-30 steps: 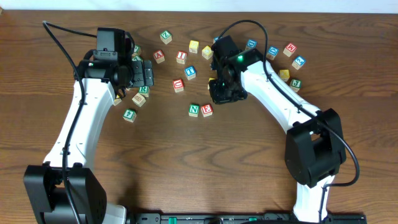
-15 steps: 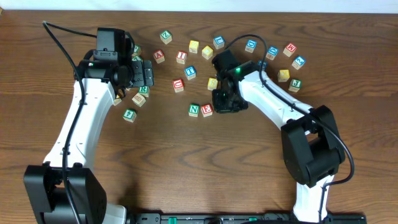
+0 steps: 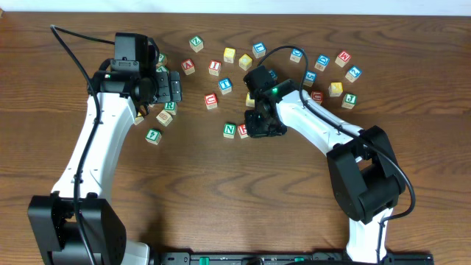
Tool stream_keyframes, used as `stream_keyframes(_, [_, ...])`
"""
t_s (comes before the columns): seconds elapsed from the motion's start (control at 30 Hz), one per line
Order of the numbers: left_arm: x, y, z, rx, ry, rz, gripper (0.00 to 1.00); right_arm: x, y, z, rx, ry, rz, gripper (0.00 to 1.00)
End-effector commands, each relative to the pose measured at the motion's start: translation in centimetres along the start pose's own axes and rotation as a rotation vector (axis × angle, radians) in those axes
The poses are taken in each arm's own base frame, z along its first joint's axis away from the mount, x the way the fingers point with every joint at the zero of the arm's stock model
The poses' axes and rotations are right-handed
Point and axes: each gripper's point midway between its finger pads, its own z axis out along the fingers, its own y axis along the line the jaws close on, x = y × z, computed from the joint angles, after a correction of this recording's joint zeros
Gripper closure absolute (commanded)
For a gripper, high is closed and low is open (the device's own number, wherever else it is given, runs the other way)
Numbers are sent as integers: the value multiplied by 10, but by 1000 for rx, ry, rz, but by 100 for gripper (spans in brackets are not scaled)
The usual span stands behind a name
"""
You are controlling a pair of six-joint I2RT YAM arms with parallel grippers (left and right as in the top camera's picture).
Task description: Spell out NEURIPS
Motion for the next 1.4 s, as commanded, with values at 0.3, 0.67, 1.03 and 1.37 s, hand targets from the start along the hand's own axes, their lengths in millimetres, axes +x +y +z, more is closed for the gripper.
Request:
stream_keyframes(0.3, [-7,1,-2,-8,-13,-7,2,5,-1,14,17,22,10,83])
stream_keyframes(0.67, [-7,1,-2,-8,-13,-7,2,4,-1,14,16,20,11,83])
stream_keyframes(1.03, [-7,1,-2,-8,-13,-7,2,-7,-3,14,6,-16,21,82])
stream_keyframes(1.37, [-7,1,-2,-8,-13,-7,2,-10,-1,16,-1,-27,19,80])
